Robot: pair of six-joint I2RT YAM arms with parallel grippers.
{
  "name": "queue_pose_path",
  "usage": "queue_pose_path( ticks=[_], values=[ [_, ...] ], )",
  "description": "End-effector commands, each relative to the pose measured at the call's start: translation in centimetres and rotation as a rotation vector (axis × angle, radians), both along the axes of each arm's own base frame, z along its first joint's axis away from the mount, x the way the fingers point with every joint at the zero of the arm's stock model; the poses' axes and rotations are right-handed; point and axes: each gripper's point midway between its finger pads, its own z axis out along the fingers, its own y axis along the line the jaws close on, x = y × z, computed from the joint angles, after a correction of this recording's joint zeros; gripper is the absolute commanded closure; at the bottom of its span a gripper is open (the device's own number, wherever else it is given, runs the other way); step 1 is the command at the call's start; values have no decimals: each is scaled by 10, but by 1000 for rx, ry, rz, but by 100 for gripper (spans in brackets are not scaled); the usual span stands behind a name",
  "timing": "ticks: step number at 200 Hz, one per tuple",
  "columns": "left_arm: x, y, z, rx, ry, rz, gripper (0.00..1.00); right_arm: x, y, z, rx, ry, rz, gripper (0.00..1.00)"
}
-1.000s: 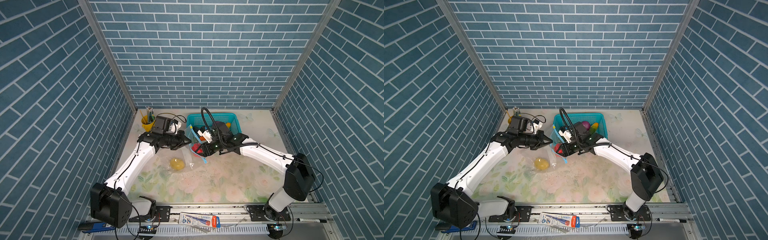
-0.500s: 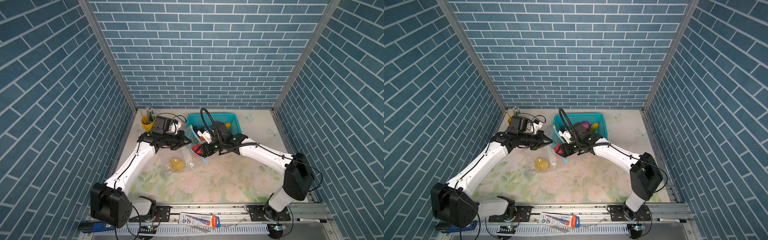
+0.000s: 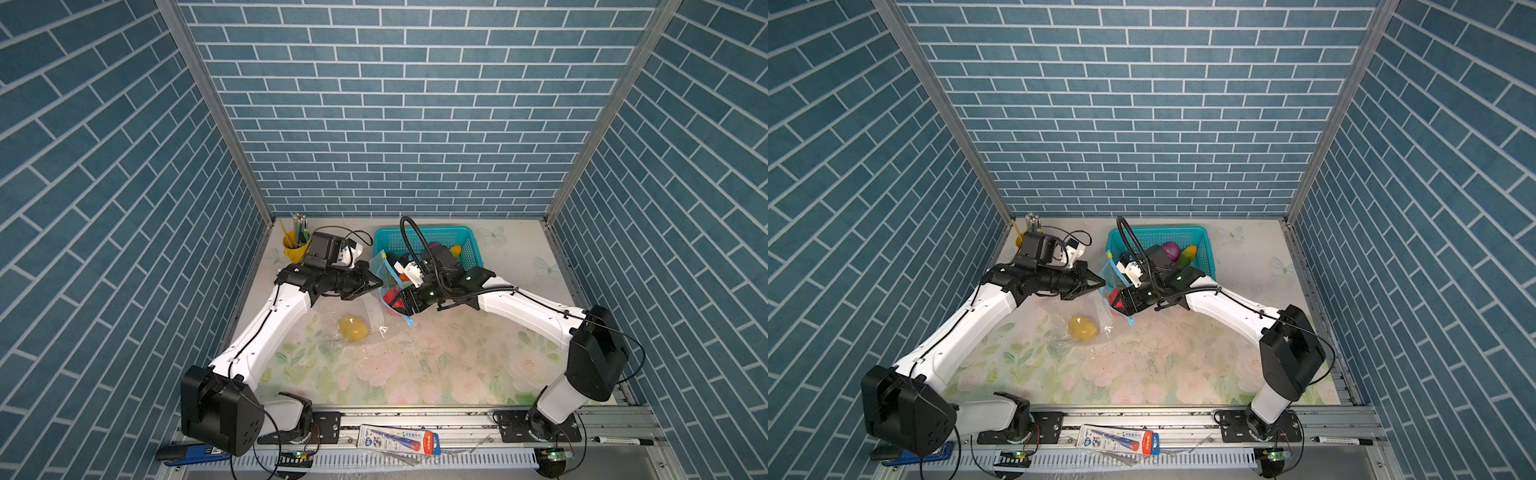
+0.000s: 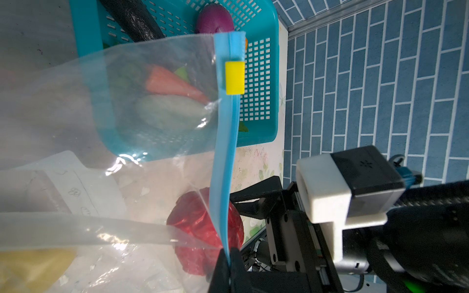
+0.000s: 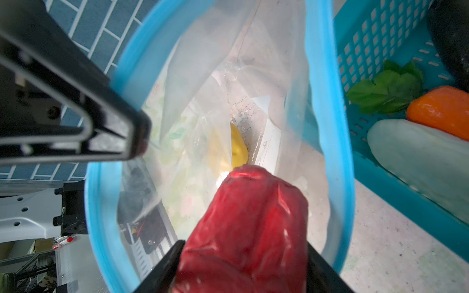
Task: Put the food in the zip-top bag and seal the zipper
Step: 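Open the right gripper to drop the red pepper into the bag, then raise the right gripper and move it over the teal basket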
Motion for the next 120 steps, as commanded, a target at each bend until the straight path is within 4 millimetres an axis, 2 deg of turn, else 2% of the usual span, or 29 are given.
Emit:
queue_pose_path(
  ticks=[1,120],
  values=[
    [1,1,13,-9,-37,2,100,4,7,21,24,-57,13,30],
    [1,0,12,-10,-35,0,100,5,7,23,20,-64,9,28]
  ],
)
